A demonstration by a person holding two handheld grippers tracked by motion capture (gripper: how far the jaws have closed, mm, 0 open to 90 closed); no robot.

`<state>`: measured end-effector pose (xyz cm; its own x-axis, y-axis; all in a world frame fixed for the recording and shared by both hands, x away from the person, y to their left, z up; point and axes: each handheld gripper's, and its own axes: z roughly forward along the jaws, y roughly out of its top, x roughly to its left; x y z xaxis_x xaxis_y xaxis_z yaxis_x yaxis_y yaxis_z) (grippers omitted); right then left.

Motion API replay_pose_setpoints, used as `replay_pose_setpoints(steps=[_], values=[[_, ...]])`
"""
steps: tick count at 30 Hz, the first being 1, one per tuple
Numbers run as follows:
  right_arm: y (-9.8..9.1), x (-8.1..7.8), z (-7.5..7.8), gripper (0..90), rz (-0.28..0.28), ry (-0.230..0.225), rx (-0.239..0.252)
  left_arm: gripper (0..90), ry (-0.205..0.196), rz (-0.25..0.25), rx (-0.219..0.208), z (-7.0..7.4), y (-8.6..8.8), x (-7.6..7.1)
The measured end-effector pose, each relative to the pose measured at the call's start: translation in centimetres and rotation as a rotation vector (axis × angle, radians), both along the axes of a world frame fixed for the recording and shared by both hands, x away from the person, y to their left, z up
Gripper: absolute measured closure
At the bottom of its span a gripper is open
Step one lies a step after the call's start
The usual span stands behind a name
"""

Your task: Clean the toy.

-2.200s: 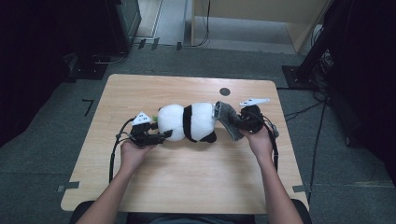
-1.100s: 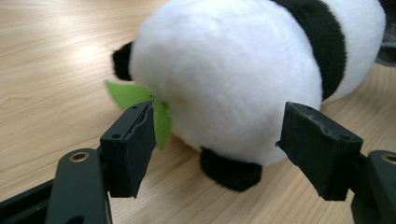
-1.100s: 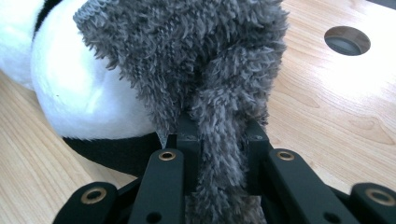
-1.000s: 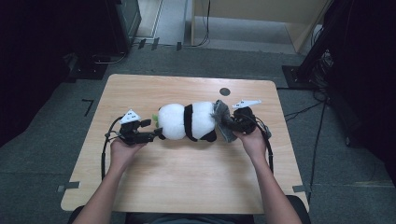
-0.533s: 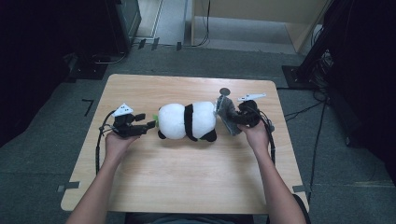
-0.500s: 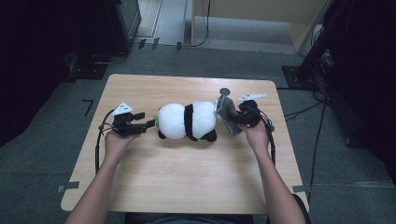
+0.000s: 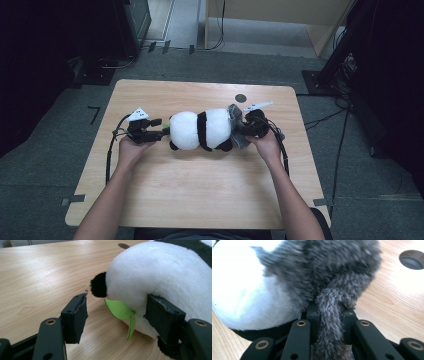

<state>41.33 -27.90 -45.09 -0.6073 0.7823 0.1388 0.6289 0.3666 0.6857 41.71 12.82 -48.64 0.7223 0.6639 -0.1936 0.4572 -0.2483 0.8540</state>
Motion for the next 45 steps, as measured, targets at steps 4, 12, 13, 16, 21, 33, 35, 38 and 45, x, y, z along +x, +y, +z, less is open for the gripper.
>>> replay_pose_setpoints(steps=[4,12,13,16,21,33,35,38,45], values=[[0.5,0.7,-0.2,77.2,0.019,-0.001,0.011,32.7,-0.006,-0.002,-0.013,-0.3,-0.2,-0.1],[1.0,1.0,-0.6,77.8,0.030,-0.038,0.016,34.1,-0.025,-0.057,-0.013,-0.5,-0.6,-0.7],[1.1,1.0,-0.7,77.9,0.031,-0.042,0.014,34.0,-0.027,-0.070,-0.010,-0.5,-0.8,-0.9],[1.3,1.2,-0.7,78.3,0.034,-0.057,0.009,33.6,-0.028,-0.081,-0.008,-0.5,-0.9,-1.0],[1.9,1.9,-0.8,79.4,0.021,-0.043,0.013,31.0,-0.066,-0.100,-0.024,-0.6,-1.3,-1.4],[3.2,2.9,-1.2,79.7,-0.029,-0.070,0.017,2.4,-0.031,-0.205,-0.123,-1.8,-1.9,-1.1],[3.4,2.9,-1.2,79.7,-0.035,-0.080,0.008,2.4,-0.028,-0.246,-0.124,-1.8,-2.4,-1.3],[3.7,2.9,-1.2,79.8,-0.041,-0.095,-0.003,2.2,-0.010,-0.268,-0.124,-1.9,-2.9,-1.4],[4.0,2.9,-1.3,80.1,-0.053,-0.097,0.003,5.0,-0.002,-0.294,-0.119,-2.0,-3.2,-1.5]])
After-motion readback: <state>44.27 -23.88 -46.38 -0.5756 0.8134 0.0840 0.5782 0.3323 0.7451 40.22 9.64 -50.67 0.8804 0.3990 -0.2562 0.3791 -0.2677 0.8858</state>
